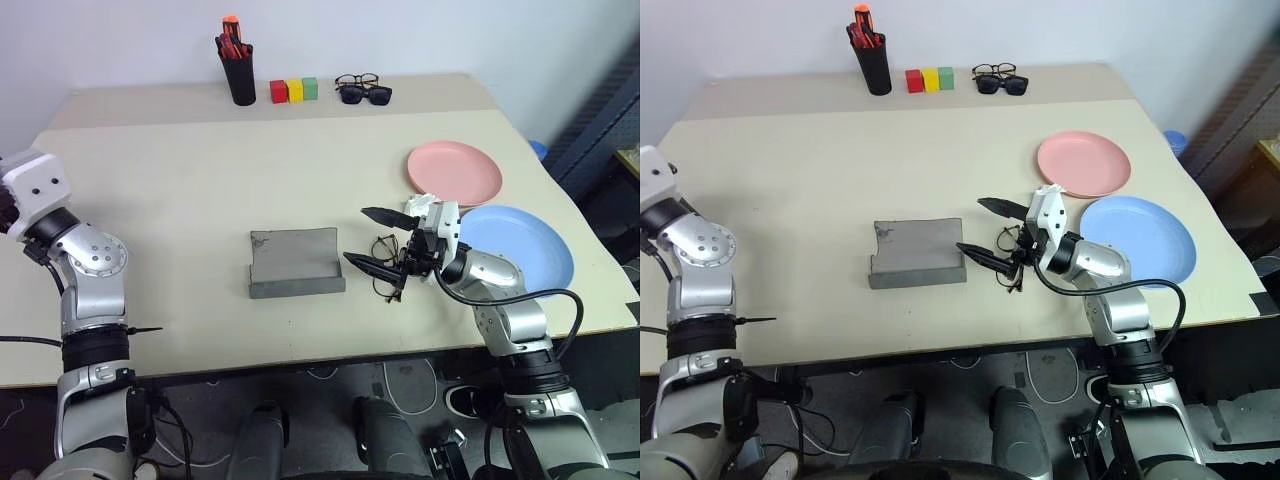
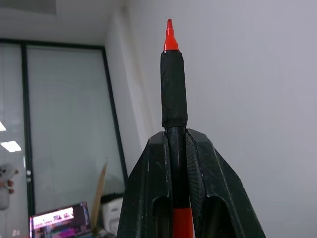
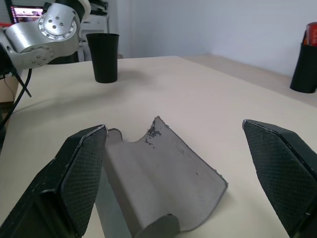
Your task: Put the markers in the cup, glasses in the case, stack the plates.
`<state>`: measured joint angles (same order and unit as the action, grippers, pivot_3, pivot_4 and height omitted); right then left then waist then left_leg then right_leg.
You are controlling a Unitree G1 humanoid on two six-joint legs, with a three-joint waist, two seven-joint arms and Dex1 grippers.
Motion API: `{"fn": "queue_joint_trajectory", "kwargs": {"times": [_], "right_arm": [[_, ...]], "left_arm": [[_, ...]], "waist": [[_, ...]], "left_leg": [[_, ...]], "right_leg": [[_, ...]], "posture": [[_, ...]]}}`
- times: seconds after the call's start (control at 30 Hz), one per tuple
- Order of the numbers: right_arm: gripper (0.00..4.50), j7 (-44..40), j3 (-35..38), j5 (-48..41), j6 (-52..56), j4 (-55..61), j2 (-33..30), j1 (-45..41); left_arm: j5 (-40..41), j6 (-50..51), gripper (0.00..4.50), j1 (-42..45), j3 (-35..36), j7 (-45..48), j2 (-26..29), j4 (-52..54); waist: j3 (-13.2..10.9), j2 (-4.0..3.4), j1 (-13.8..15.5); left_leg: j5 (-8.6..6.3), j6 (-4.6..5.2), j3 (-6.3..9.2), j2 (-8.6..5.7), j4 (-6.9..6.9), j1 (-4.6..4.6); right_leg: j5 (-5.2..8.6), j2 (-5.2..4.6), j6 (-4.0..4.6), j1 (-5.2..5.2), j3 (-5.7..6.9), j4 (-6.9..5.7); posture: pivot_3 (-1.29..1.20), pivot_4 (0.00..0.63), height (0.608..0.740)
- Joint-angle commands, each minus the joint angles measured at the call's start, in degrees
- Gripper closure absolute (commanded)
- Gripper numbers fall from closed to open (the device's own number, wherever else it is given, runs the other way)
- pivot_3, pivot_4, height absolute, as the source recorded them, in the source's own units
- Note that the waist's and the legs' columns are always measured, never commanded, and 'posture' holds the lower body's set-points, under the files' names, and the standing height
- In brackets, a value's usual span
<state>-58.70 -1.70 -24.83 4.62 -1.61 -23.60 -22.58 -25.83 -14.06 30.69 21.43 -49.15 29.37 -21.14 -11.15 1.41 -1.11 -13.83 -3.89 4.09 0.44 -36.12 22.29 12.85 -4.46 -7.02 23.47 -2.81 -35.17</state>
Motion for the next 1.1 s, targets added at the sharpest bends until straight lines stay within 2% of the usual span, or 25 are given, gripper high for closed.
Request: {"fn": "queue_joint_trajectory", "kwargs": {"times": [0.03,0.33,0.47,0.73,1.1], "right_arm": [[0.02,0.65,0.46,-0.21,-0.58,1.94,0.34,0.13],[0.02,2.17,-0.06,-0.42,0.03,3.24,1.28,0.42],[0.02,2.55,-0.18,-0.42,0.22,3.76,1.43,0.73],[0.02,3.71,0.06,-0.21,0.33,4.99,1.28,2.04],[0.02,5.07,1.10,-0.59,0.78,7.03,0.04,3.81]], "left_arm": [[-1.19,-2.33,4.44,1.51,-0.65,-2.11,2.61,-2.23],[-5.94,-10.50,4.44,3.62,-7.06,-6.15,9.07,-13.44],[-5.00,-13.58,4.44,5.95,-8.80,-7.40,10.51,-21.44],[-0.37,-16.70,4.44,11.20,-9.95,-6.51,9.97,-36.28],[2.37,-16.44,4.44,13.02,-11.33,-7.24,9.75,-43.97]], "waist": [[0.00,0.00,0.07],[0.00,0.00,0.25],[0.00,0.00,0.25],[0.00,0.00,0.25],[0.00,0.00,0.28]], "left_leg": [[0.00,0.00,0.00,0.00,0.00,0.00],[0.00,0.00,-0.01,0.00,-0.04,0.01],[0.00,-0.01,-0.01,0.00,0.00,0.00],[0.00,-0.01,-0.02,0.00,0.00,0.01],[0.00,-0.01,-0.03,0.01,0.00,0.02]], "right_leg": [[0.00,0.00,0.00,0.00,0.00,0.00],[0.00,0.00,0.00,-0.01,0.01,0.00],[0.00,0.00,-0.01,0.00,0.02,0.00],[0.00,0.00,-0.02,0.00,0.04,0.01],[0.00,-0.01,-0.04,0.01,0.05,0.01]], "posture": [[0.00,0.150,0.740],[0.00,0.150,0.740],[0.00,0.150,0.740],[0.00,0.150,0.740],[0.00,0.150,0.740]]}}
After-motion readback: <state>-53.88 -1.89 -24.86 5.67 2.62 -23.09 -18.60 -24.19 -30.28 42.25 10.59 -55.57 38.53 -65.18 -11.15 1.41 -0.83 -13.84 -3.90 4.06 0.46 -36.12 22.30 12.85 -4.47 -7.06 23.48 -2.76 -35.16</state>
